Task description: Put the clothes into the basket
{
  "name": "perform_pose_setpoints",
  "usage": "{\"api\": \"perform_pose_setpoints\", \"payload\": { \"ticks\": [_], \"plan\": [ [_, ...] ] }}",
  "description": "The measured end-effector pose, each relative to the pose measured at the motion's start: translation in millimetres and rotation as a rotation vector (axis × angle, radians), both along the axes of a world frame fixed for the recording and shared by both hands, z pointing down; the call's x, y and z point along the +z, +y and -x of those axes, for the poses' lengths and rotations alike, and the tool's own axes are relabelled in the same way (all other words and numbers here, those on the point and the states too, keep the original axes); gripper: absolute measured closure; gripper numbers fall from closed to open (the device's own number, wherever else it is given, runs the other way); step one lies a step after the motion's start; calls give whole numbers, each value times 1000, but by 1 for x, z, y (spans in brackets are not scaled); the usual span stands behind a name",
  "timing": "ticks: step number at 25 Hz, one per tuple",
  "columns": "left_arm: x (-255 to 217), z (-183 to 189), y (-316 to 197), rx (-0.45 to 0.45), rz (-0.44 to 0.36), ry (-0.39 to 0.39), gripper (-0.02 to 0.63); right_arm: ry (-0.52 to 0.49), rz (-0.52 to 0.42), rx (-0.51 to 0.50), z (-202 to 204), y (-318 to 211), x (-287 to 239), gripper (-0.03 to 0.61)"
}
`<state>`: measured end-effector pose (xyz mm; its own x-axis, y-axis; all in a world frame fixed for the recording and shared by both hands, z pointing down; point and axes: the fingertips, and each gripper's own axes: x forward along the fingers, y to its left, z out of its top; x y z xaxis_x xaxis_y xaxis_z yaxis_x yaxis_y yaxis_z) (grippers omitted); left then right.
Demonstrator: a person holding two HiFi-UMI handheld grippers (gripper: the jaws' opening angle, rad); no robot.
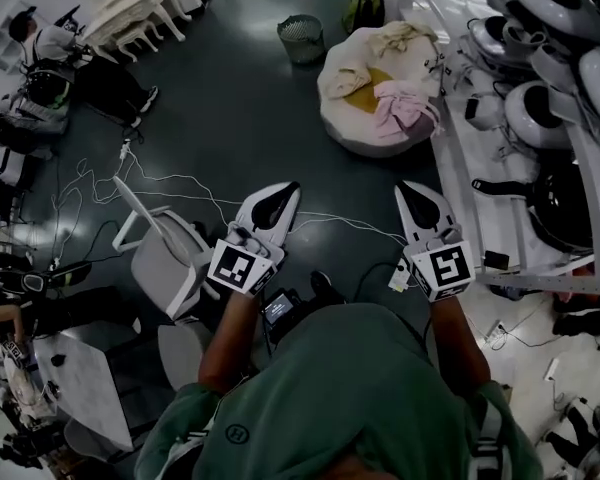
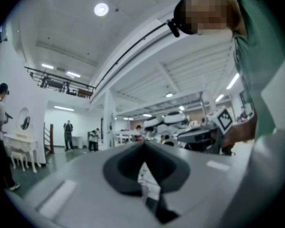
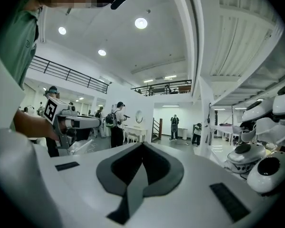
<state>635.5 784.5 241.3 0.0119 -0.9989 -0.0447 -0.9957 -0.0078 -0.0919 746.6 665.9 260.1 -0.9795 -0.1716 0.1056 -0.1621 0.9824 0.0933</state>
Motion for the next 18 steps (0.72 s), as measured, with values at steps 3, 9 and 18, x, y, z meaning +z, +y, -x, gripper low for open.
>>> {"api": "perform_pose_setpoints", "payload": {
  "ticks": [3,9,18],
  "plan": [
    [1,42,0,5,2,17,609,-2,-16,23,39,-3,-6,574],
    [0,108,5,-7,-29,38,609,4,-34,36,105,-9,-13,574],
    [6,188,-5,-77,-41,78,609,40,-30,-6,193,-43,-2,574]
  ]
}}
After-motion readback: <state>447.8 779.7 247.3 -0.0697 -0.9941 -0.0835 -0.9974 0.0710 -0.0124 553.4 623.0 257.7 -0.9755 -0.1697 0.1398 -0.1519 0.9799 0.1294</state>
